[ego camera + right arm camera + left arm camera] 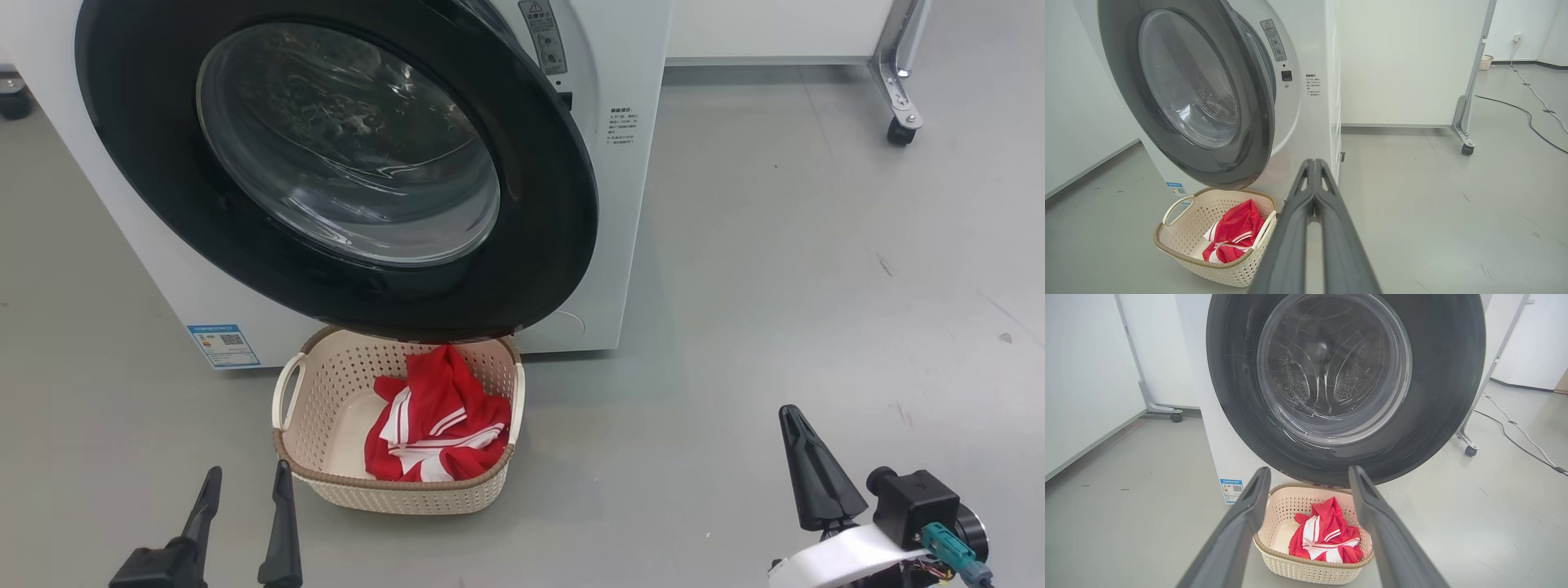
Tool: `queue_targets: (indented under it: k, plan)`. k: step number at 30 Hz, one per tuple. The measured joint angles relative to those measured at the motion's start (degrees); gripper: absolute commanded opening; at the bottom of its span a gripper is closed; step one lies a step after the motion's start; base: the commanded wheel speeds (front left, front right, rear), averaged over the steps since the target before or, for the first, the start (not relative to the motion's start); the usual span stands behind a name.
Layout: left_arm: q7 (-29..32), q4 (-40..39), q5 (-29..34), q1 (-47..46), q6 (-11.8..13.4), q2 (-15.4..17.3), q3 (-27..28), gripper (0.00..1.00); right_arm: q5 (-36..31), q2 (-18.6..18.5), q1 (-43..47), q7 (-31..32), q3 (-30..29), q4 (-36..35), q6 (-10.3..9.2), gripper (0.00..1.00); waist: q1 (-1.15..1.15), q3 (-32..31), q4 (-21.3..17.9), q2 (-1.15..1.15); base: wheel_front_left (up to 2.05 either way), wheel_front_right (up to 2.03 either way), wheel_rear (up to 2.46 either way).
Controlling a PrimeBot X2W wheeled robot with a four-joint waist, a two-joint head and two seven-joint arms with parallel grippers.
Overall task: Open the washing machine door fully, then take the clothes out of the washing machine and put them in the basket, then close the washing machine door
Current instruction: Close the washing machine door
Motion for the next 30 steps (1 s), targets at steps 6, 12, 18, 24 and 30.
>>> queue_targets:
  k: [6, 12, 18, 24, 30]
  plan:
    - [-0.1, -0.4, 0.2, -0.1, 0.1, -0.2, -1.0, 1.00, 0.1, -0.5, 0.0, 0.0, -1.3, -0.9, -0.09, 0.00, 0.00, 0.4, 0.6, 0.00, 0.00, 0.00, 0.00]
    - [-0.1, -1.3, 0.9, -0.3, 0.1, -0.3, -1.5, 1.00, 0.3, -1.2, -0.1, 0.0, -1.9, -1.8, -0.49, 0.00, 0.00, 1.7, 1.7, 0.00, 0.00, 0.00, 0.00]
    - [-0.1, -2.4, 1.9, -1.8, 0.1, -0.3, -1.9, 1.00, 0.3, -2.2, -1.8, 0.3, -1.6, -2.7, 0.18, 0.00, 0.00, 3.4, 3.1, 0.00, 0.00, 0.00, 0.00]
    - [-0.5, -3.9, 2.0, -3.2, 0.2, -0.4, -2.6, 1.00, 0.0, -3.0, -6.5, 1.5, -1.0, -3.6, 1.27, 0.00, 0.00, 5.8, 5.0, 0.00, 0.00, 0.00, 0.00]
    - [-1.2, -4.7, 2.9, -5.5, 0.2, -0.8, -3.4, 1.00, -0.6, -4.1, -11.6, 2.8, 0.2, -3.9, 3.12, 0.00, 0.00, 8.7, 7.6, 0.00, 0.00, 0.00, 0.00]
